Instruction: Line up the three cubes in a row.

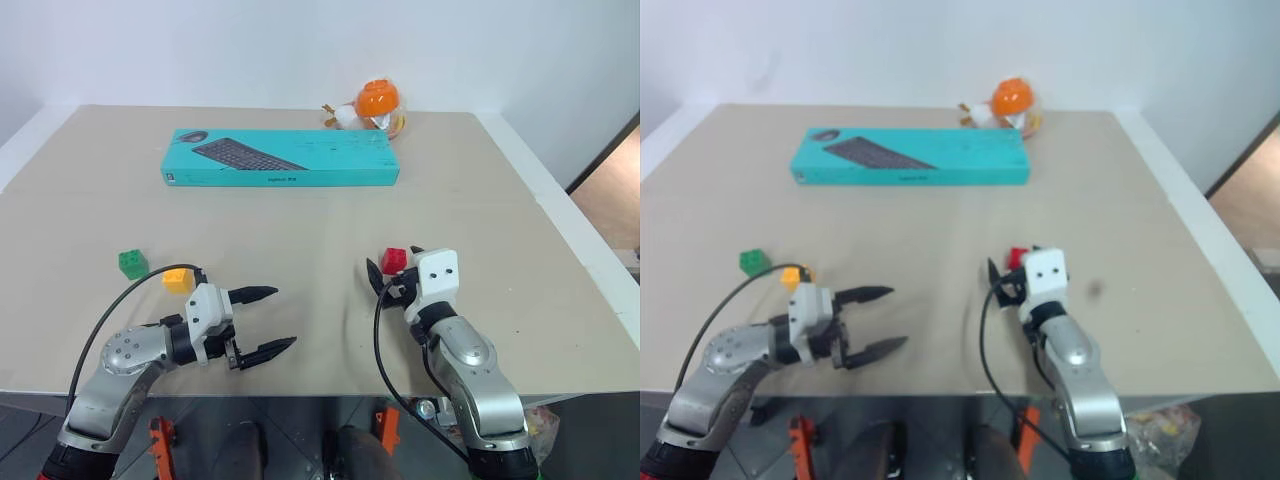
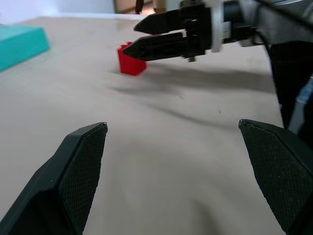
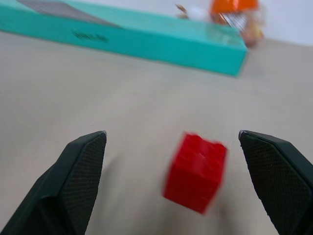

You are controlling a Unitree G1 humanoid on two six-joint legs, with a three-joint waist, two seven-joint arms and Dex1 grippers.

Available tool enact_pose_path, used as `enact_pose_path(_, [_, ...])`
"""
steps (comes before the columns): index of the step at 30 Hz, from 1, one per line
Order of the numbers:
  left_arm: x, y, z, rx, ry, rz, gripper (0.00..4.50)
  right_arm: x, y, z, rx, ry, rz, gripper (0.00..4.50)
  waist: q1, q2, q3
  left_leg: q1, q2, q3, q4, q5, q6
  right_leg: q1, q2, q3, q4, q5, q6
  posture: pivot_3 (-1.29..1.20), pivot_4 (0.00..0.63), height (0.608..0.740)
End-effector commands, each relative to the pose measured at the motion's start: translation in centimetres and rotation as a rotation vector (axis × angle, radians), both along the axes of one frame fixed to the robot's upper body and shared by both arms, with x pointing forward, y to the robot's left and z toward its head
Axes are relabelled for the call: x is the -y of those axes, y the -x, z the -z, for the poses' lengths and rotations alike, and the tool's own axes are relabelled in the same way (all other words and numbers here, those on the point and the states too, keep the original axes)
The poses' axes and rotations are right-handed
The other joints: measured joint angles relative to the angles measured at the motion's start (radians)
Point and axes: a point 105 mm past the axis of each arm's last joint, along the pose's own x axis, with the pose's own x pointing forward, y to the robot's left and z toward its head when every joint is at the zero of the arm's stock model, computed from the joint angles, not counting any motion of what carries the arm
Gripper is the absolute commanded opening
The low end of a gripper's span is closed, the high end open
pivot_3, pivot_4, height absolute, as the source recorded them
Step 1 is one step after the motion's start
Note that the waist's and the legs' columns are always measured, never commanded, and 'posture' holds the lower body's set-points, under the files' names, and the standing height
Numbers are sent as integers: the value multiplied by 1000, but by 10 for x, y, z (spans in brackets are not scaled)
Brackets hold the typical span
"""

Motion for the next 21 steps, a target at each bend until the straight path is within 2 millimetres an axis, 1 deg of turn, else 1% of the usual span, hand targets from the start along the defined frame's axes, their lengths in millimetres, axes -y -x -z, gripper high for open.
enact_pose_path(1, [4, 1, -6, 24, 8, 25, 4453, 10, -6, -11, 32, -50, 70, 4500, 0, 0, 0, 0, 0, 0, 0, 0, 0, 0, 0, 0, 0, 0, 0, 0, 150, 740])
enact_pose_path(3, [6, 0, -7, 27, 11, 28, 4453, 10, -8, -11, 32, -58, 66, 4500, 0, 0, 0, 0, 0, -1, 0, 0, 0, 0, 1, 0, 0, 0, 0, 0, 150, 740])
enact_pose_path(7, [11, 6, -6, 12, 16, 60, 4453, 8, -14, -11, 19, -94, 64, 4500, -1, 0, 0, 1, 0, 0, 0, 0, 0, 0, 1, 0, 1, 0, -1, 0, 150, 740])
enact_pose_path(10, [11, 6, -6, 18, 10, 61, 4453, 7, -18, -7, -14, -137, 62, 4500, -1, 0, 0, 1, 1, -1, 0, 0, 0, 0, 1, 0, 1, 1, 0, 0, 150, 740])
enact_pose_path(13, [11, 5, -6, 24, 10, 56, 4453, 4, -22, -2, -37, -142, 48, 4500, -1, 0, 0, 0, 1, -1, 0, 0, 0, 0, 1, 0, 1, 1, 0, 0, 150, 740])
enact_pose_path(19, [10, 5, -5, 23, 15, 38, 4453, 11, -28, 12, -100, -186, 95, 4500, -1, 0, 0, 0, 1, 0, 0, 0, 0, 0, 1, 0, 1, 1, 0, 0, 150, 740])
enact_pose_path(21, [10, 5, -4, 22, 16, 33, 4500, 12, -29, 13, -104, -196, 103, 3941, -1, 0, 0, 0, 1, 0, 0, 0, 0, 0, 1, 1, 1, 1, 0, 0, 150, 740])
